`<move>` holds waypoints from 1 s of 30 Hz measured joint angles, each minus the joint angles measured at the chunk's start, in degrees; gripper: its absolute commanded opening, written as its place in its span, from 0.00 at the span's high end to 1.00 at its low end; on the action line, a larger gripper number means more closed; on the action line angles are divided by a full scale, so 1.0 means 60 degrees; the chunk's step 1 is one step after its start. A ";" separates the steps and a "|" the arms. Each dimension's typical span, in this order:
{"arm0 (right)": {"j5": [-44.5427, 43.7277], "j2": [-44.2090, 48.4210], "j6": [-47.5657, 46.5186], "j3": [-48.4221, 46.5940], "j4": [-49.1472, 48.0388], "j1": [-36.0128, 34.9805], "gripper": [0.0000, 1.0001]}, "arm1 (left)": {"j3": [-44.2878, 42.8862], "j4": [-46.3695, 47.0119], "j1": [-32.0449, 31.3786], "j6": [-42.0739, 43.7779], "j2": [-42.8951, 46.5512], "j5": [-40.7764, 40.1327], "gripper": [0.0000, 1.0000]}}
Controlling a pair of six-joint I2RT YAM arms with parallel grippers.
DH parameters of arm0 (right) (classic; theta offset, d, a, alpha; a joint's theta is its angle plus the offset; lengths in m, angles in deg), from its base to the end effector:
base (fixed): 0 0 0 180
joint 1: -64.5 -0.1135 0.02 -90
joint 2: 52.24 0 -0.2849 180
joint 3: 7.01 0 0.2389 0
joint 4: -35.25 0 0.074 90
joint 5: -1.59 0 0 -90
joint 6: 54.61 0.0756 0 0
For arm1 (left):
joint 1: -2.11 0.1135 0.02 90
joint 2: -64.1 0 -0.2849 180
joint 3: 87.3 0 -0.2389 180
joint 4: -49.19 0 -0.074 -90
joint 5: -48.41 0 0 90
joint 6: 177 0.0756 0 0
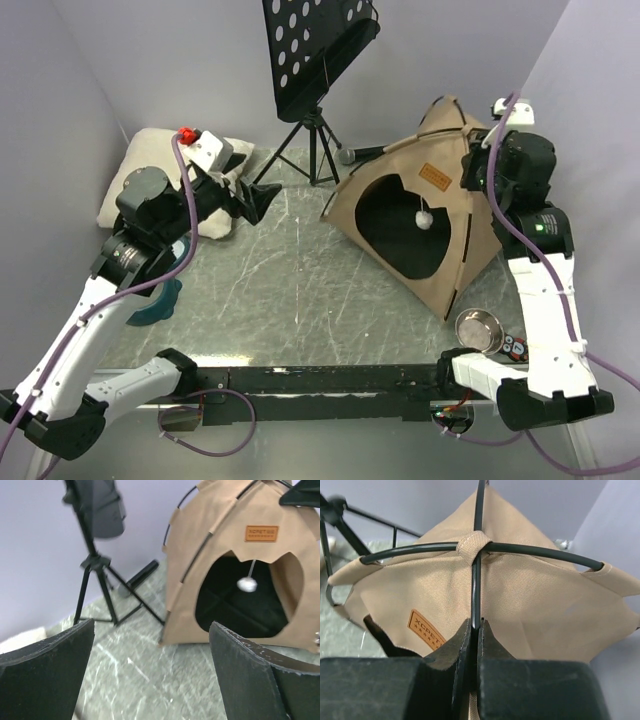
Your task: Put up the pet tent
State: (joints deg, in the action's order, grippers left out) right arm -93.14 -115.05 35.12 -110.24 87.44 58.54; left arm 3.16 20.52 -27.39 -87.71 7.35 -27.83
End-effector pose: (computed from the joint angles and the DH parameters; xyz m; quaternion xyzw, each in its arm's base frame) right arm 0.2174 0.0164 0.4914 -0.0161 0.7755 -0.0007 0.6312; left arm 0.1754 -0.1199 0.4917 0.2531 0.6333 -0.2682 0.6804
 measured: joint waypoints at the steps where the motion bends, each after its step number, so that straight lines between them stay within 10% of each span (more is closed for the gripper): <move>1: 0.0127 -0.0055 -0.0025 0.0117 -0.0004 0.0044 1.00 | 0.0062 -0.0091 0.0069 -0.0007 0.0036 -0.0044 0.00; 14: 0.1264 -0.0444 -0.0317 0.1898 -0.1351 0.0270 1.00 | 0.0663 -0.0958 0.2149 -0.1370 0.0120 -0.0120 0.00; 21: 0.1177 -0.1107 -0.0266 0.1869 -0.2138 0.0277 0.25 | 0.0164 -0.1956 0.5486 -0.2415 -0.0991 0.0885 0.00; 26: 0.1421 -0.1107 -0.0397 0.1672 -0.2029 0.0415 0.00 | -0.0954 -0.2630 0.7067 -0.1861 -0.3064 0.1100 0.00; 30: 0.2106 -0.0521 -0.0470 0.1657 -0.1523 0.0433 0.00 | -0.2226 -0.3133 0.7297 -0.0495 -0.5224 0.0678 0.00</move>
State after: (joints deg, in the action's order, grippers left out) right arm -80.51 -118.18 32.30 -100.29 78.30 61.14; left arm -10.20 1.72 16.39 -90.69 -23.99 -23.77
